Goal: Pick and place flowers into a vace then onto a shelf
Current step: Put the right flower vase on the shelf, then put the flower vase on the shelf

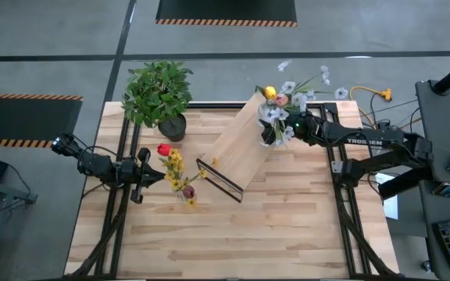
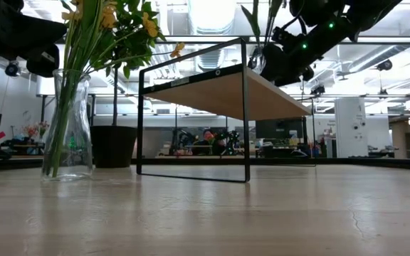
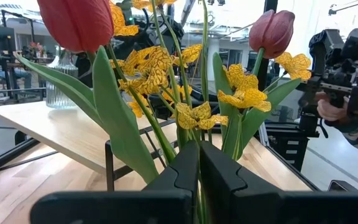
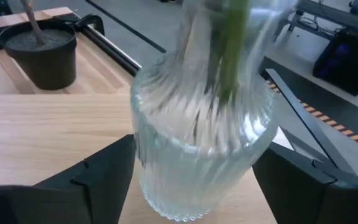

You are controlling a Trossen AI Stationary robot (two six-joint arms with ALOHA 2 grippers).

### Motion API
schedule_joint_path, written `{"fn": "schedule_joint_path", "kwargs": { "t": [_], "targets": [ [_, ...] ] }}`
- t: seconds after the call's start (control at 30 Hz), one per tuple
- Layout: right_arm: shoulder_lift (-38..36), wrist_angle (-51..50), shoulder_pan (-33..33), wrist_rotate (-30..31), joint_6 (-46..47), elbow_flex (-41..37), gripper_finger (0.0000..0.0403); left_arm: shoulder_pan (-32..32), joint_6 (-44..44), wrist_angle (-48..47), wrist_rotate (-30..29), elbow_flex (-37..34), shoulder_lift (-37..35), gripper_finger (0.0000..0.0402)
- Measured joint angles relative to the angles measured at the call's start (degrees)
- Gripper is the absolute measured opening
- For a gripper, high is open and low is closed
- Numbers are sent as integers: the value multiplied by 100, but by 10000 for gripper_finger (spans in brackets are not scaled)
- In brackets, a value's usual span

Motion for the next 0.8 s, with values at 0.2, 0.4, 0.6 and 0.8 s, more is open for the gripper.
{"fn": "schedule_joint_path", "kwargs": {
  "t": [0.2, 0.4, 0.6, 0.8],
  "targets": [
    [-4, 28, -17, 24, 15, -13, 327, -2, 0, 0, 0, 0, 0, 0],
    [-198, -397, -14, 24, -22, 22, 345, 0, 0, 1, 0, 0, 0, 0],
    [-1062, -857, 155, 19, 101, -60, 344, 0, 0, 2, -2, 0, -2, 0],
    [-2027, -1011, 657, -758, 533, -668, 326, 0, 0, 1, -1, 0, 0, 0]
  ]
}}
